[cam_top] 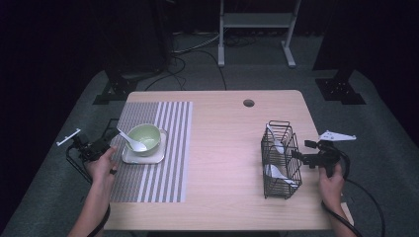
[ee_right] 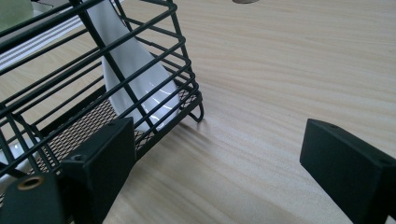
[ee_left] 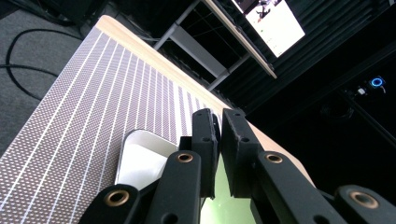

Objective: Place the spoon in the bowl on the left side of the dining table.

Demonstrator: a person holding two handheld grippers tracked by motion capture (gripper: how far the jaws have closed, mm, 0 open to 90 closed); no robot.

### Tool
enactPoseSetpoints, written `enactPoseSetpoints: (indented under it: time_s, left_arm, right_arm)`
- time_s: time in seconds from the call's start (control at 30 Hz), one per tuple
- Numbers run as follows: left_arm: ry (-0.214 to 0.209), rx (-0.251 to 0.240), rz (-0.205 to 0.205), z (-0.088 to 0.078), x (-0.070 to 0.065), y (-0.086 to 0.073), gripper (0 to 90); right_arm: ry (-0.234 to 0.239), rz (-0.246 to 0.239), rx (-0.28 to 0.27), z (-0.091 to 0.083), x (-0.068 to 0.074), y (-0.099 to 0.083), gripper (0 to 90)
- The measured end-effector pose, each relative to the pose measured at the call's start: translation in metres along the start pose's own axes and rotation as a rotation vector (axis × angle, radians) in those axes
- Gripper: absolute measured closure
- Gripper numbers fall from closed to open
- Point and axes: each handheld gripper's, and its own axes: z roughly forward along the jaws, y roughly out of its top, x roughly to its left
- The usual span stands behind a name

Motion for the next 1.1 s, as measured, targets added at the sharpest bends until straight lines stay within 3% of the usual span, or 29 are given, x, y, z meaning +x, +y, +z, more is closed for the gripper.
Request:
enactPoseSetpoints:
  time_s: [0.63,1.1]
  left_arm:
    - [0.034,0.023,0.007,0.002,0.008,-0.006,78.5]
    - [0.044,0.035,0.023,-0.005,0.013,-0.008,71.6]
  right_arm:
    - [0.007,-0.005,-0.010,0.000,-0.001,0.001,9.4]
    - [0.004,-0.010,-0.005,0.000,0.000,0.001,9.5]
